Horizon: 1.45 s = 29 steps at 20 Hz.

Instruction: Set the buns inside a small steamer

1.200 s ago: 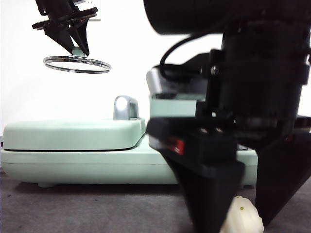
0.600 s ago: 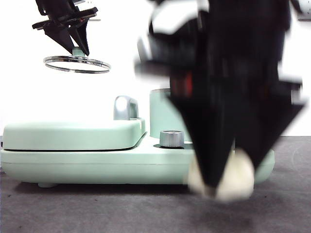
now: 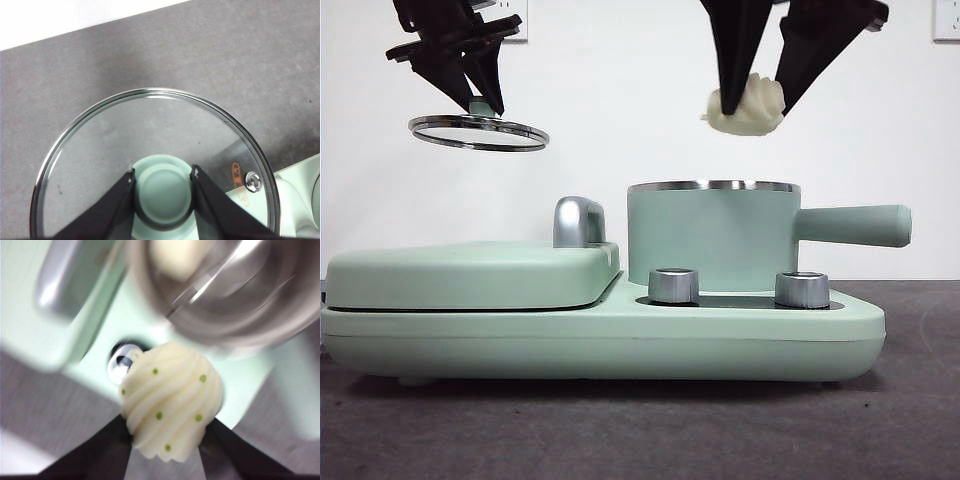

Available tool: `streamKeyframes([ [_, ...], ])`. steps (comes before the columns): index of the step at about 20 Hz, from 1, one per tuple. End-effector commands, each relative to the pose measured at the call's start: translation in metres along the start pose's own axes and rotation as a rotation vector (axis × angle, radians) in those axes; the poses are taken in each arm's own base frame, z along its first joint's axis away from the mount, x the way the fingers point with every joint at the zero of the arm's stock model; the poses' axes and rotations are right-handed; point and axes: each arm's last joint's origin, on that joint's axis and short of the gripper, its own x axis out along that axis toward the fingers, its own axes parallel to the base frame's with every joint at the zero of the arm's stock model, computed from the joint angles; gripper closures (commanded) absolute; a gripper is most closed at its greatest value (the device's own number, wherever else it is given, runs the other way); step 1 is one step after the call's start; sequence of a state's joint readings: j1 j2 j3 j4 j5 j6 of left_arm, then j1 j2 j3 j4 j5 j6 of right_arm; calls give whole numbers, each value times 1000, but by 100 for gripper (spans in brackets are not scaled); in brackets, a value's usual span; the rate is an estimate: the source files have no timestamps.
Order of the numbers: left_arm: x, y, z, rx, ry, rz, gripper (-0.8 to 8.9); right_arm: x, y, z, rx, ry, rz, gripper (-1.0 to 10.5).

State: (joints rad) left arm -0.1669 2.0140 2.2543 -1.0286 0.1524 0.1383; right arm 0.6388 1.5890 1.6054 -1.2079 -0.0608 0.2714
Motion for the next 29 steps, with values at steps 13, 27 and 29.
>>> streamKeyframes([
  [13,-2,-1,7,8,-35,1,795,91,-31,77,-38,109,-126,767],
  [27,-2,-1,6,7,-28,0,795,93,-31,78,-50,116,-127,566],
  [29,-2,-1,6,7,-28,0,795,84,-30,82,-51,103,-125,566],
])
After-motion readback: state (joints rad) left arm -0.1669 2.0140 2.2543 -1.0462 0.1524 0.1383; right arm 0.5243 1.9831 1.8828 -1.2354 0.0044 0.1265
